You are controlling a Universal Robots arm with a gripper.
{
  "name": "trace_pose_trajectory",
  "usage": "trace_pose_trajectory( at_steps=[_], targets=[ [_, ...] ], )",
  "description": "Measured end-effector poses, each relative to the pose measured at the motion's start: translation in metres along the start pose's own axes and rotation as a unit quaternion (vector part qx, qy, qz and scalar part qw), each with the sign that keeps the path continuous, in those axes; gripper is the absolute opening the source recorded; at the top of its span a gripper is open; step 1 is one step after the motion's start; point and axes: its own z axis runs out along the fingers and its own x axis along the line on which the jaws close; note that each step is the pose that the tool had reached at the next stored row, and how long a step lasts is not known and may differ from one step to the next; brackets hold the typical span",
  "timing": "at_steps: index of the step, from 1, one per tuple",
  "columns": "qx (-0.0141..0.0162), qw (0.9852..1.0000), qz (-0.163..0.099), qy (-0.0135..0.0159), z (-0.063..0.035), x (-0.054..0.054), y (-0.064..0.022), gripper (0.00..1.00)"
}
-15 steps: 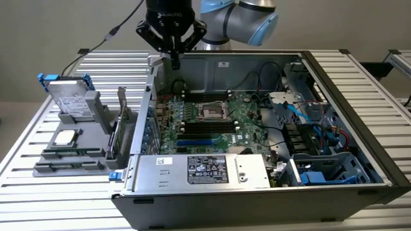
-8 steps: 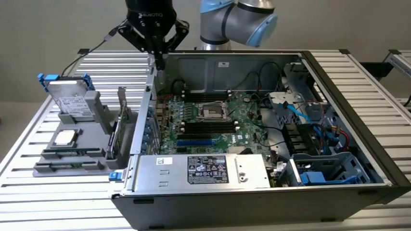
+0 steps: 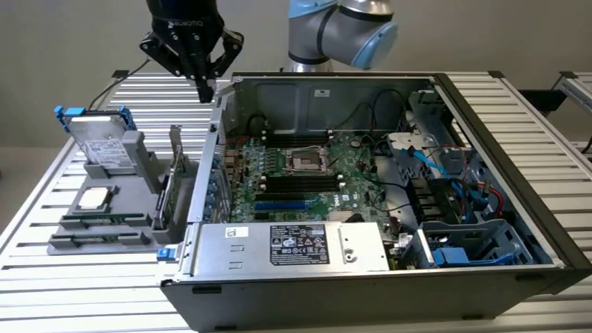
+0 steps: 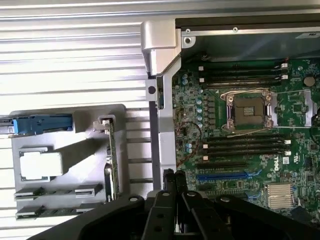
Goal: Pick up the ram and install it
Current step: 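Reach for the ram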
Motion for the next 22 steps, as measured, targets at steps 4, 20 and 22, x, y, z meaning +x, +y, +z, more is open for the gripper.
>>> trace_pose_trajectory(
  at_steps=[4,20,22],
  targets=[
    [0.0,1.0,0.0,0.0002,0.0004,0.018,-0.0021,0.1],
    [-0.0002,1.0,0.0,0.0068,0.0025,0.09,-0.017,0.1],
    [-0.0003,1.0,0.0,0.0082,0.0032,0.097,-0.0204,0.1]
  ],
)
